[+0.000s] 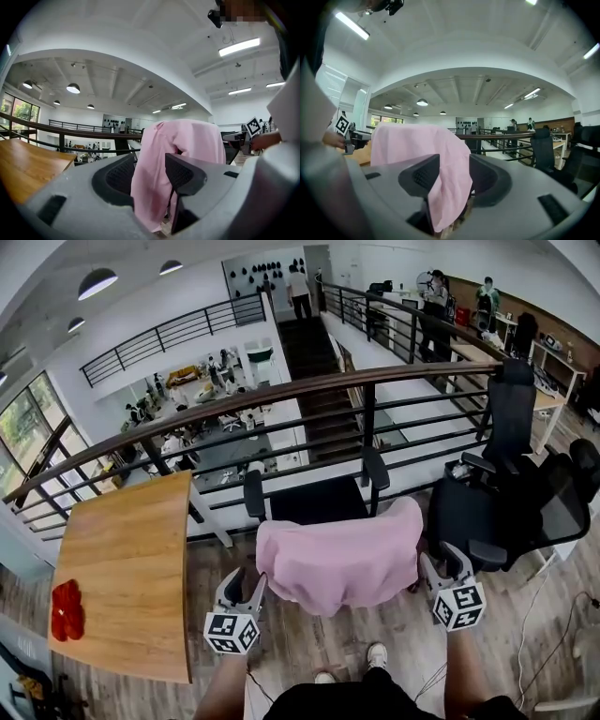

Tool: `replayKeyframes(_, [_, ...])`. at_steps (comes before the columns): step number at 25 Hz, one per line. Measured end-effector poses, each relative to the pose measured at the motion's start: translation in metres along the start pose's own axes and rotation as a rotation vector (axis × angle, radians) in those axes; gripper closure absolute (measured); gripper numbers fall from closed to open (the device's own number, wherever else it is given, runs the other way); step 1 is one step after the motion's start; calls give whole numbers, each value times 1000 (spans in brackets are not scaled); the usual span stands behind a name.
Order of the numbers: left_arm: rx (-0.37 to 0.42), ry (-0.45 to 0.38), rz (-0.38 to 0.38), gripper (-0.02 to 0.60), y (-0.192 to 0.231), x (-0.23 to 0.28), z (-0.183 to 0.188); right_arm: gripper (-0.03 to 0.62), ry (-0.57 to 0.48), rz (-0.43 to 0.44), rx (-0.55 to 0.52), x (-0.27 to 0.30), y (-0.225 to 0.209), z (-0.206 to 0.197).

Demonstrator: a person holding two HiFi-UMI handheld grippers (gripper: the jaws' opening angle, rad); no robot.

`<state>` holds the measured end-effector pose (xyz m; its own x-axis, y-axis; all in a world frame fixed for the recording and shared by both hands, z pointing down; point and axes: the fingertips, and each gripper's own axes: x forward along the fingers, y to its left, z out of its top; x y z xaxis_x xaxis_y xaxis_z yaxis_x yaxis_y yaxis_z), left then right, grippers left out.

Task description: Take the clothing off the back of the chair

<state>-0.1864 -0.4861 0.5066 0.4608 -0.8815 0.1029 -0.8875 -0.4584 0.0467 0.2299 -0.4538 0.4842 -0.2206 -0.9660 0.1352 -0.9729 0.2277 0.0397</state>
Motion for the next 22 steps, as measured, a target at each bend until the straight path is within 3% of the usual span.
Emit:
replayKeyframes(12, [-5,50,55,368,22,40,-9,378,38,144,0,66,-2,-10])
replayKeyframes(22, [4,72,53,349,22,70,-11,372,11,254,39,103,11,0])
